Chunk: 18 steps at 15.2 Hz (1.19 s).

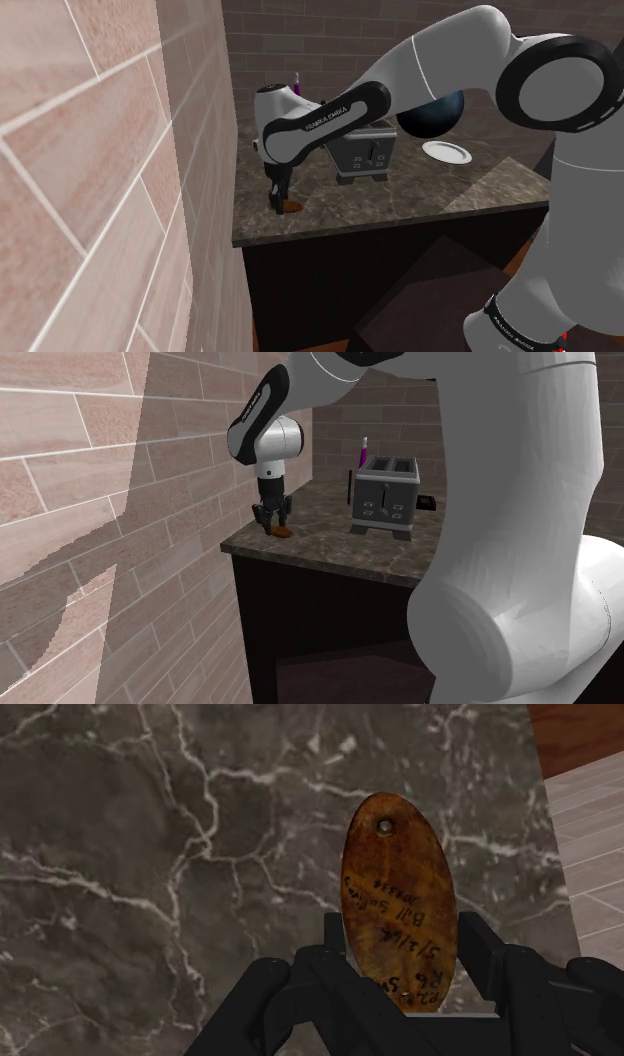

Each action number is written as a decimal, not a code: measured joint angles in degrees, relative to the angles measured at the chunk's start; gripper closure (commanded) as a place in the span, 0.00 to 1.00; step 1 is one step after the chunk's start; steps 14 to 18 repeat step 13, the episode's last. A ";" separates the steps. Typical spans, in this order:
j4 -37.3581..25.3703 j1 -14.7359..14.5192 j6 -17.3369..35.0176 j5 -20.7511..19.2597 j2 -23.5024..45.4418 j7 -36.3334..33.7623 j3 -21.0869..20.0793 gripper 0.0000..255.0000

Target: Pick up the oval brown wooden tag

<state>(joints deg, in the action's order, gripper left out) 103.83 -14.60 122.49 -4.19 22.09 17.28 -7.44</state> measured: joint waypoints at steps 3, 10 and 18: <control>-1.25 -0.02 -2.03 0.18 -0.79 0.08 -0.10 1.00; -3.15 0.16 -6.45 0.64 -3.33 0.49 -0.24 1.00; -4.29 0.07 -8.24 0.76 -4.00 0.43 -0.34 1.00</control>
